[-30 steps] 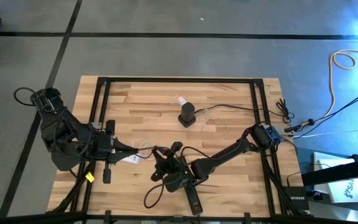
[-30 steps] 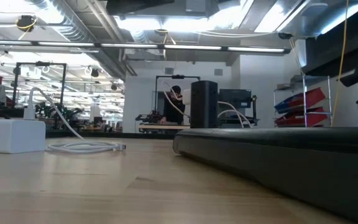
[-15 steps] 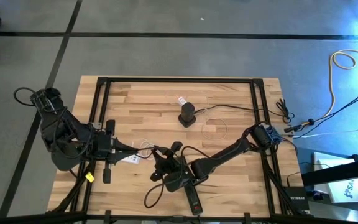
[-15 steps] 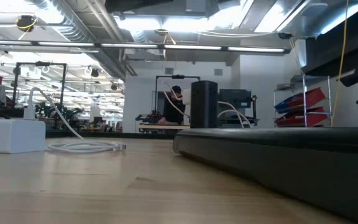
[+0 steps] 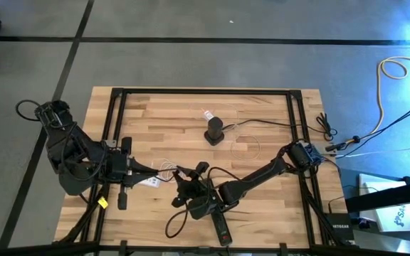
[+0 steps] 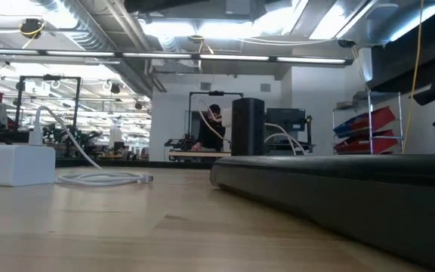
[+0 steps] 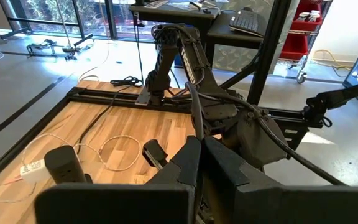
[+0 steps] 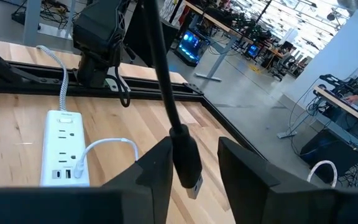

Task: Insert USB
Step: Insert the black USB cable into the white outlet extension

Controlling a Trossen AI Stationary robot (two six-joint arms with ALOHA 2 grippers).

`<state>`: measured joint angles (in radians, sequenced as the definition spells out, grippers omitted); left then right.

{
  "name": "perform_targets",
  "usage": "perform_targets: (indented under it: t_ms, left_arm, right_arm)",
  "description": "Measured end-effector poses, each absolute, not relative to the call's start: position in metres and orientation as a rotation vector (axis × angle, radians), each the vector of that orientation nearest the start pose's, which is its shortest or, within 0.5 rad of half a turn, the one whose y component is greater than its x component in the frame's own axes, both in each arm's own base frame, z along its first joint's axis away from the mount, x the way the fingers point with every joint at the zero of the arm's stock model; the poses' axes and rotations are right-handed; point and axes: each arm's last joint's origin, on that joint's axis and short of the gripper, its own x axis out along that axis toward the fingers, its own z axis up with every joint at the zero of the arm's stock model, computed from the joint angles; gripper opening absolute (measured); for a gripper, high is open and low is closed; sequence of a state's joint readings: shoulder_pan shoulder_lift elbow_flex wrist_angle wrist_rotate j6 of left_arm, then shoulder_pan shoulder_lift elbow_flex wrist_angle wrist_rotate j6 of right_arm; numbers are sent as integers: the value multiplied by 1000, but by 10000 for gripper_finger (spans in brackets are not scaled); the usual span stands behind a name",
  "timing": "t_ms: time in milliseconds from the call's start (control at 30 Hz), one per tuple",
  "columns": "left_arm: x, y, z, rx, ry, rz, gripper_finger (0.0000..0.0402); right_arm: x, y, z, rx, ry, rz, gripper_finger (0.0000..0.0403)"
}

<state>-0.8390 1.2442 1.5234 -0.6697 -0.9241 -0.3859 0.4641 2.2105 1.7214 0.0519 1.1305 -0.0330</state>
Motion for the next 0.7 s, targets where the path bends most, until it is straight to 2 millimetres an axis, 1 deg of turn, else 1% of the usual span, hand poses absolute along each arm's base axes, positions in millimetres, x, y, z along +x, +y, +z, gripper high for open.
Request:
perform_targets:
  t_ms: [533,600,700]
  left_arm:
    - [173,-157,446,-75,233,132,1]
    - [173,-157,445,-76,235,133,1]
    - [173,-157,445,-72,238,134,1]
  right_arm:
    - [454,198,220,-351,318,-654,110]
    - [454,198,220,-351,318,-654,103]
    - [454,198,220,-351,318,-654,80]
